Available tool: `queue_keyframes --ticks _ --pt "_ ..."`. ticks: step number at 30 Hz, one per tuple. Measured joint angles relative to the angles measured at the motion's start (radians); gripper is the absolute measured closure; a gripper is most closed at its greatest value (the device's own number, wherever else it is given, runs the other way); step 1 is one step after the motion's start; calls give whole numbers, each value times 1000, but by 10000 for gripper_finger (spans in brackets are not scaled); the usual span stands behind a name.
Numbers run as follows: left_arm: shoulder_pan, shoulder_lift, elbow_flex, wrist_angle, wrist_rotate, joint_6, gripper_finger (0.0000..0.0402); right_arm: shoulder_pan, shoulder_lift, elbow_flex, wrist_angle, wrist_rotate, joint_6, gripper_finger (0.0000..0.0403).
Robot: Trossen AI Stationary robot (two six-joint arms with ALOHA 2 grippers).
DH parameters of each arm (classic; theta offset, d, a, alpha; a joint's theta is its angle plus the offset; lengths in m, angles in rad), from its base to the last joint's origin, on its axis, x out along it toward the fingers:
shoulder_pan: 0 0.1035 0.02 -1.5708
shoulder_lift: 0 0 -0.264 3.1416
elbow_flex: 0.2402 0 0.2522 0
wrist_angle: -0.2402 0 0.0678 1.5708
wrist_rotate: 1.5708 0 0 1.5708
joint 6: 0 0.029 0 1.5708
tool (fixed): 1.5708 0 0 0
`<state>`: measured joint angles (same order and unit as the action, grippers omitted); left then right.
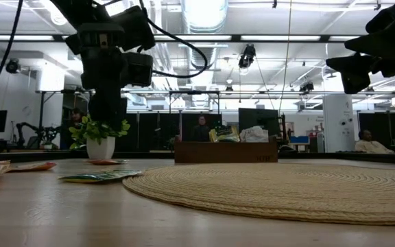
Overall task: Pick & Place Tea
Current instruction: Put the yellow tea bag into the middle section of the wooden organizer
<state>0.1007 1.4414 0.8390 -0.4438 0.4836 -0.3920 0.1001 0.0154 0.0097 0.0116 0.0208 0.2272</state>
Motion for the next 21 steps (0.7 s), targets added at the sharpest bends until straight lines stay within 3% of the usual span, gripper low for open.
queue_keyframes --ticks 9,21 --pt "-31 95 -4 97 -3 -96 207 0 0 0 0 0 0 181" --pt "-84 173 -9 107 12 -101 207 0 0 0 0 0 0 181"
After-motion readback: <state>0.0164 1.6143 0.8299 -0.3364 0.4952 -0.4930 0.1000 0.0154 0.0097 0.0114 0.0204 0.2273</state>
